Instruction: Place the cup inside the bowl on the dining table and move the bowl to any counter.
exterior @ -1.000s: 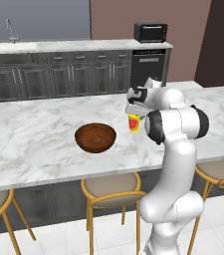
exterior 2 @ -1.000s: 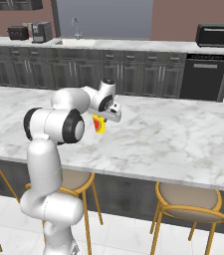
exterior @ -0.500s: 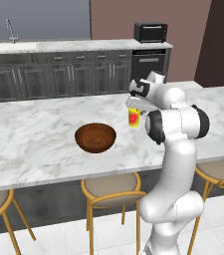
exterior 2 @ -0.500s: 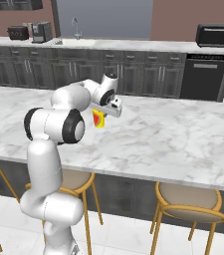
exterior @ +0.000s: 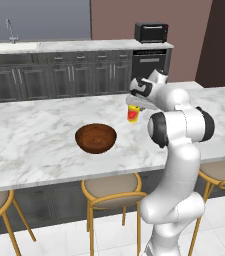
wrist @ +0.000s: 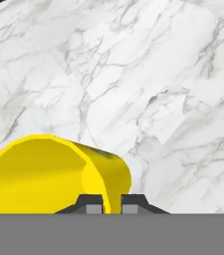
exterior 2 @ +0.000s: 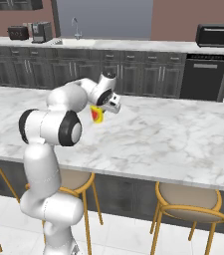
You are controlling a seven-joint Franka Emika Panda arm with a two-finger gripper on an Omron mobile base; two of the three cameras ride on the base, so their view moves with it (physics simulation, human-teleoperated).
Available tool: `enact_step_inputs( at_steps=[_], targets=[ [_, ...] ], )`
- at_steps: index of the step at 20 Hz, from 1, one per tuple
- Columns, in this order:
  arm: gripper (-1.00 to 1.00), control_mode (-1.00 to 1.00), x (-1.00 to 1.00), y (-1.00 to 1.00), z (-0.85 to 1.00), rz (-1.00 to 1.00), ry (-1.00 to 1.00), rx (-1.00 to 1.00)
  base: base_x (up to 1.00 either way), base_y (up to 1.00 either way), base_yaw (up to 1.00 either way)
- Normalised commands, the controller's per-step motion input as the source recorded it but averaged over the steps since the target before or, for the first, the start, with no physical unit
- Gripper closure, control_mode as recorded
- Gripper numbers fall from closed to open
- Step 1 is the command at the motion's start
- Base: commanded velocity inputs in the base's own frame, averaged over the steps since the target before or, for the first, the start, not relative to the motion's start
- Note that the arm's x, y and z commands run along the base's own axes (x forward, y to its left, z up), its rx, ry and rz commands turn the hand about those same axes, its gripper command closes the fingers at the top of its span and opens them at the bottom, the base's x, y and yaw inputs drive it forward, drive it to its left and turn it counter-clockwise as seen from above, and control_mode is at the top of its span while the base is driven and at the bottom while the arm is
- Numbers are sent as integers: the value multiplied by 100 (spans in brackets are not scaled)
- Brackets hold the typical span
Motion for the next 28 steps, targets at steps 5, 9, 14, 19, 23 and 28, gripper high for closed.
enact_step_inputs(
  at_steps=[5,9,14,19,23,28],
  targets=[
    [100,-100,-27,34,3,0,-5,0,0,0,0],
    [100,-100,-40,43,3,1,0,0,0,0,0],
    [100,-100,-27,43,11,0,0,0,0,0,0],
    [100,-100,-1,29,40,0,0,0,0,0,0],
    [100,-100,0,23,33,0,0,0,0,0,0],
    [100,-100,0,23,19,0,0,0,0,0,0]
  ],
)
